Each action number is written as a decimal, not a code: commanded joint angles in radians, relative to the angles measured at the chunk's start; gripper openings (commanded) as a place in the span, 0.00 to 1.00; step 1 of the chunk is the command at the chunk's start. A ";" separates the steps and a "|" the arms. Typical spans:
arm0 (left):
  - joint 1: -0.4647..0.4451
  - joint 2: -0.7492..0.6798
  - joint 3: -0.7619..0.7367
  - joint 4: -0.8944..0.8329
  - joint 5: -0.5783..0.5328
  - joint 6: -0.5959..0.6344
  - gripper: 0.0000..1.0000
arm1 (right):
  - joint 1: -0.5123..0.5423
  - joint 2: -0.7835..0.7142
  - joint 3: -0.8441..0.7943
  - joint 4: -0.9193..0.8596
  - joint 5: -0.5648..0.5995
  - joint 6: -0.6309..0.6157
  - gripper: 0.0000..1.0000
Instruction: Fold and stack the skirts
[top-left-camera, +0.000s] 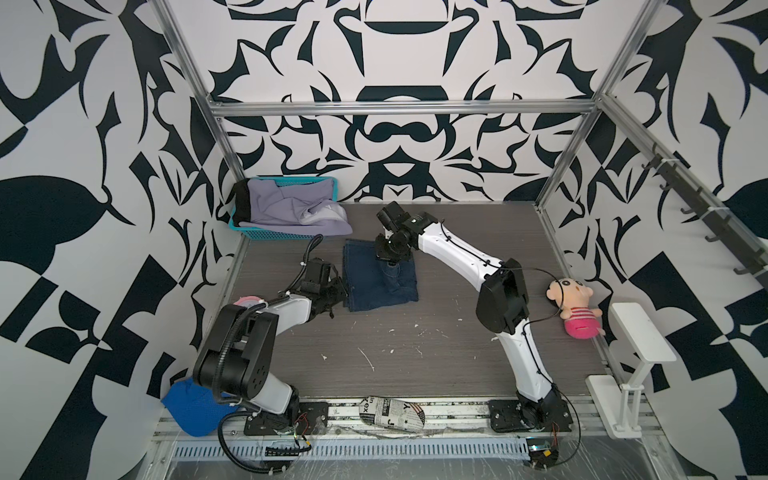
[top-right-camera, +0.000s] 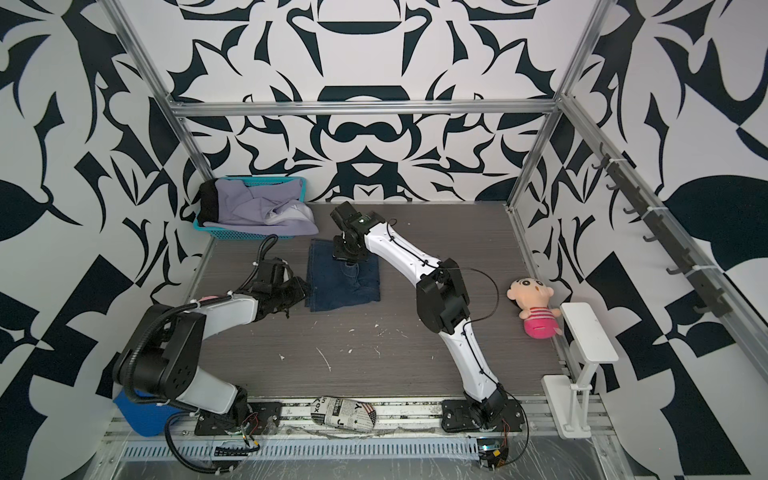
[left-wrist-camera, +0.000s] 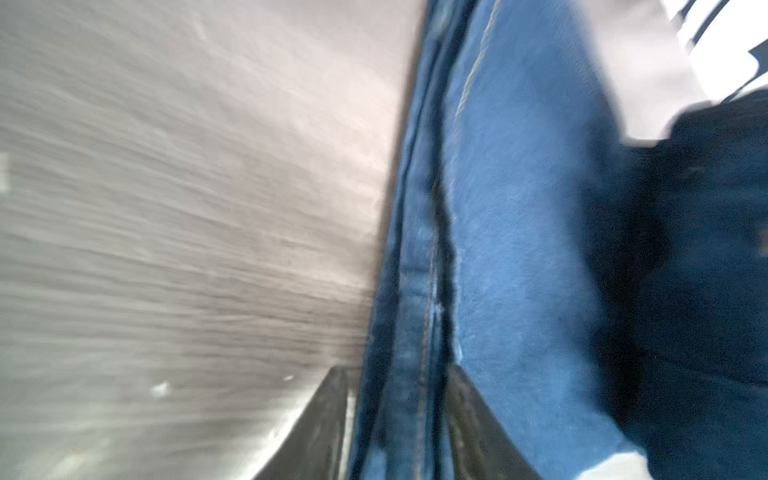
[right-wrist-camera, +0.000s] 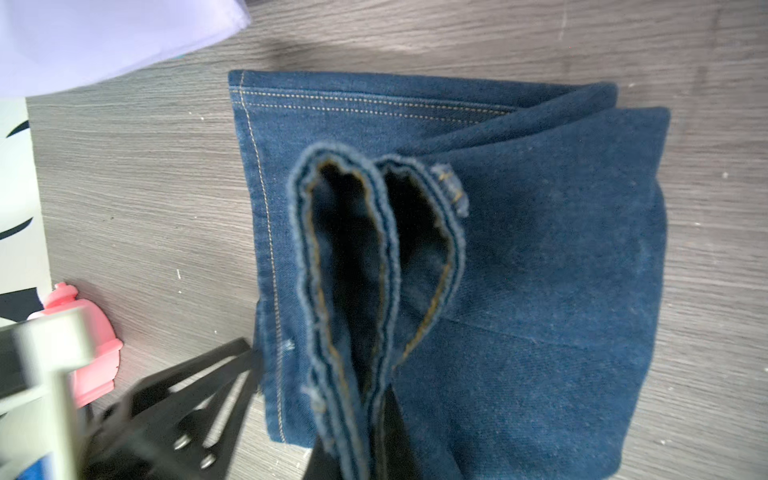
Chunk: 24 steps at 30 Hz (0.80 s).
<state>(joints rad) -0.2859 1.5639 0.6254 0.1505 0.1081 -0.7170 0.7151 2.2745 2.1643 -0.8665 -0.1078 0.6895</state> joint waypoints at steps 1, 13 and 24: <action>-0.004 0.024 -0.026 0.071 0.051 -0.036 0.36 | 0.017 -0.002 0.055 0.005 -0.007 0.009 0.01; -0.004 0.030 -0.039 0.064 0.033 -0.015 0.33 | 0.020 0.042 0.051 0.139 -0.168 0.105 0.33; -0.004 -0.073 -0.032 -0.034 -0.016 -0.002 0.33 | 0.020 0.068 0.097 0.387 -0.397 0.294 0.41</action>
<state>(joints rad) -0.2863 1.5520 0.6014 0.1894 0.1200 -0.7300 0.7292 2.4073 2.2391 -0.6079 -0.4194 0.9257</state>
